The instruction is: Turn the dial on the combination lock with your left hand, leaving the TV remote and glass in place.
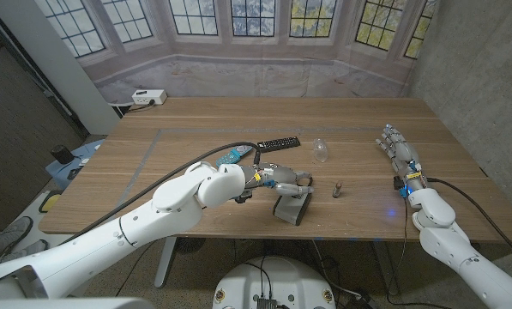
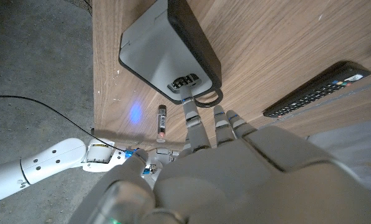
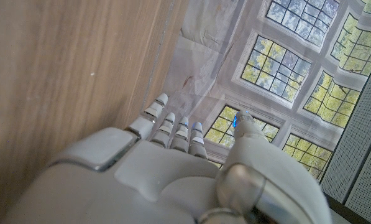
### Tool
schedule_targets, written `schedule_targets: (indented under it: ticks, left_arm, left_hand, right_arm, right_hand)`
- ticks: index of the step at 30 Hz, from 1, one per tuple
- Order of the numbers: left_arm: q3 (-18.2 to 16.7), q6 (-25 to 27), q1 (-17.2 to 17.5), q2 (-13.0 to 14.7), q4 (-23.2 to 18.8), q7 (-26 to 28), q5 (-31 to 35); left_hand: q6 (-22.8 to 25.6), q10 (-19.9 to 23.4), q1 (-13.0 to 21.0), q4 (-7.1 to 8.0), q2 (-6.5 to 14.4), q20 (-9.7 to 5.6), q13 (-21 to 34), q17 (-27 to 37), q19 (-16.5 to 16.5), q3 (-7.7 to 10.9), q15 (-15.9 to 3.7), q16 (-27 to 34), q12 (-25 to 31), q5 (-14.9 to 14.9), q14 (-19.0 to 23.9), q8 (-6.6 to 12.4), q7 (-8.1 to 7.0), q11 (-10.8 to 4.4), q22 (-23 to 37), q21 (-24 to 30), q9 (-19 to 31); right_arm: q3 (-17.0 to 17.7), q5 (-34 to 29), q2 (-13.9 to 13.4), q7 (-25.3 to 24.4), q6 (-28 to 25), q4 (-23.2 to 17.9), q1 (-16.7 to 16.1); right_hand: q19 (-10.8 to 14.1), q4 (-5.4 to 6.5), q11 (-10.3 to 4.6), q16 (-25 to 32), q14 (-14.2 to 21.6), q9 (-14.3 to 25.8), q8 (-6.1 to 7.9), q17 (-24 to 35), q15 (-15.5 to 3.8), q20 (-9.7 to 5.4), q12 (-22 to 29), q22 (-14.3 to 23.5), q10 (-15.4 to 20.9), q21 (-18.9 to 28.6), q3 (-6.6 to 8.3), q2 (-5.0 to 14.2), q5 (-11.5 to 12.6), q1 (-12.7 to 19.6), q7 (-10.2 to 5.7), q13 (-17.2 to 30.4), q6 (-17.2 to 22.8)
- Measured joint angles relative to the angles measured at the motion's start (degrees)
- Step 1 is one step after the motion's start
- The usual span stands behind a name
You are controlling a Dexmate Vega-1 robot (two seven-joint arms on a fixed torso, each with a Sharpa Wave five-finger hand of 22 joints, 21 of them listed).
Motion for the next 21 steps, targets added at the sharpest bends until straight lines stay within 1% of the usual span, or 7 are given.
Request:
schedule_targets:
  ticks: [8, 11, 21]
  left_arm:
    - [-0.17, -0.68, 0.04, -0.28, 0.34, -0.2, 0.31]
    - [-0.2, -0.86, 0.05, -0.39, 0.45, -0.27, 0.42]
    - [-0.27, -1.19, 0.08, -0.72, 0.78, -0.37, 1.21]
  left_hand:
    - [0.0, 0.0, 0.0, 0.0, 0.0, 0.0, 0.0, 0.0, 0.0, 0.0, 0.0, 0.01, 0.0, 0.0, 0.0, 0.0, 0.0, 0.0, 0.0, 0.0, 0.0]
    - [0.0, 0.0, 0.0, -0.24, 0.0, 0.0, 0.0, 0.0, 0.01, 0.24, 0.0, 0.01, 0.0, 0.0, 0.0, 0.0, 0.0, 0.0, 0.0, 0.0, 0.0]
    - [0.0, 0.0, 0.0, 0.0, 0.0, 0.0, 0.0, 0.0, 0.01, 0.48, 0.0, 0.01, 0.0, 0.0, 0.0, 0.0, 0.0, 0.0, 0.0, 0.0, 0.0]
  right_arm:
    - [0.11, 0.0, 0.0, -0.16, 0.04, -0.19, -0.42]
    - [0.11, 0.0, 0.0, -0.16, 0.05, -0.2, -0.46]
    - [0.11, 0.0, 0.01, 0.04, 0.04, 0.05, -0.28]
  right_hand:
    - [0.0, 0.0, 0.0, 0.0, 0.0, 0.0, 0.0, 0.0, 0.0, 0.0, 0.0, 0.0, 0.0, 0.0, 0.0, 0.0, 0.0, 0.0, 0.0, 0.0, 0.0]
    - [0.0, 0.0, 0.0, 0.0, 0.0, 0.0, 0.0, 0.0, 0.0, 0.0, 0.0, 0.0, 0.0, 0.0, 0.0, 0.0, 0.0, 0.0, 0.0, 0.0, 0.0]
    - [0.0, 0.0, 0.0, 0.0, 0.0, 0.0, 0.0, 0.0, 0.0, 0.0, 0.0, 0.0, 0.0, 0.0, 0.0, 0.0, 0.0, 0.0, 0.0, 0.0, 0.0]
